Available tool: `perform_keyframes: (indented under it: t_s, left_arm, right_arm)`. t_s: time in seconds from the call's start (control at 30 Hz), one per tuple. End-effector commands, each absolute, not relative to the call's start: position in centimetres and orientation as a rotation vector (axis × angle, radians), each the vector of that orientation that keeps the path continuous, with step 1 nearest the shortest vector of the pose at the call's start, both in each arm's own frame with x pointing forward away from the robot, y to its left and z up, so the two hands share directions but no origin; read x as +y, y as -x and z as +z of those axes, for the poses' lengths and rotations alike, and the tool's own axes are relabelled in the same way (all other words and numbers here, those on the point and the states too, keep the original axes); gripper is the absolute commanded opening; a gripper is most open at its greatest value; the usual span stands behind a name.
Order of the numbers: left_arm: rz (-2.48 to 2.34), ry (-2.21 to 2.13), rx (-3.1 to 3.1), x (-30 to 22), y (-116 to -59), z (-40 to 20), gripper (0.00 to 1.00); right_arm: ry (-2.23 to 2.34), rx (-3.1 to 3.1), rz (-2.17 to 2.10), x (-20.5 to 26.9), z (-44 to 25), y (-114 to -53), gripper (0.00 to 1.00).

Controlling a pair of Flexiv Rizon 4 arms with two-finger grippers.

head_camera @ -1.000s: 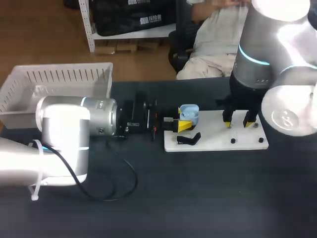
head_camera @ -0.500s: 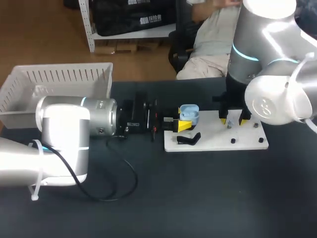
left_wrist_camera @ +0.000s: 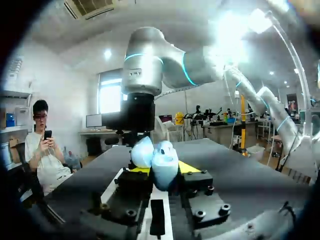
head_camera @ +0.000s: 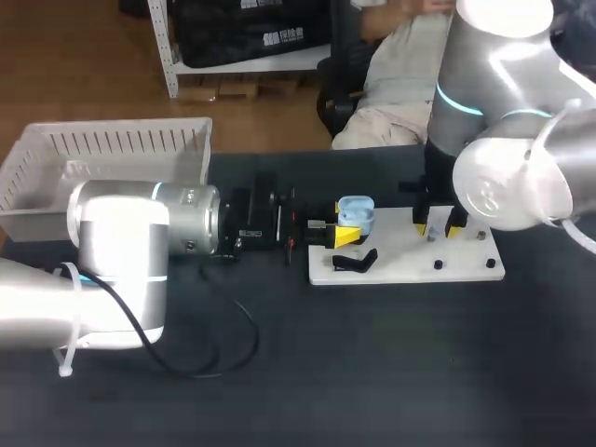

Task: Pick up each earbud case from the left stands, insert the matching earbuds, close the lid, and place the case in the box.

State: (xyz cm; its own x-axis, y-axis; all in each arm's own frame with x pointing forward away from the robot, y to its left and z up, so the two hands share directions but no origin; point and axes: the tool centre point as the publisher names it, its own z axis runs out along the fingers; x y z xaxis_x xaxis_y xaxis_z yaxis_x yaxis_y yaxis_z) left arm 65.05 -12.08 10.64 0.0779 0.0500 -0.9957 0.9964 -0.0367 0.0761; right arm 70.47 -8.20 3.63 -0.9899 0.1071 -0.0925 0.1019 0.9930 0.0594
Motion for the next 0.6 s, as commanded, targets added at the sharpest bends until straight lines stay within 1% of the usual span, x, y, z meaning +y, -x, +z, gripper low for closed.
perform_keyframes:
  t_s: [0.03, 0.2, 0.6]
  left_arm:
    - [-1.154, -1.307, 1.168, -12.11, -65.14, 10.54, 0.0]
    - [-1.154, -1.307, 1.168, -12.11, -65.14, 10.54, 0.0]
    - [-1.154, -1.307, 1.168, -12.11, -65.14, 10.54, 0.0]
  right_arm:
    - [-0.165, 3.036, 0.091, -8.19, 3.45, -70.5, 0.38]
    - [-0.171, 3.032, 0.096, -8.26, 3.12, -70.6, 0.35]
    - [-0.185, 3.029, 0.11, -8.34, 2.86, -70.81, 0.3]
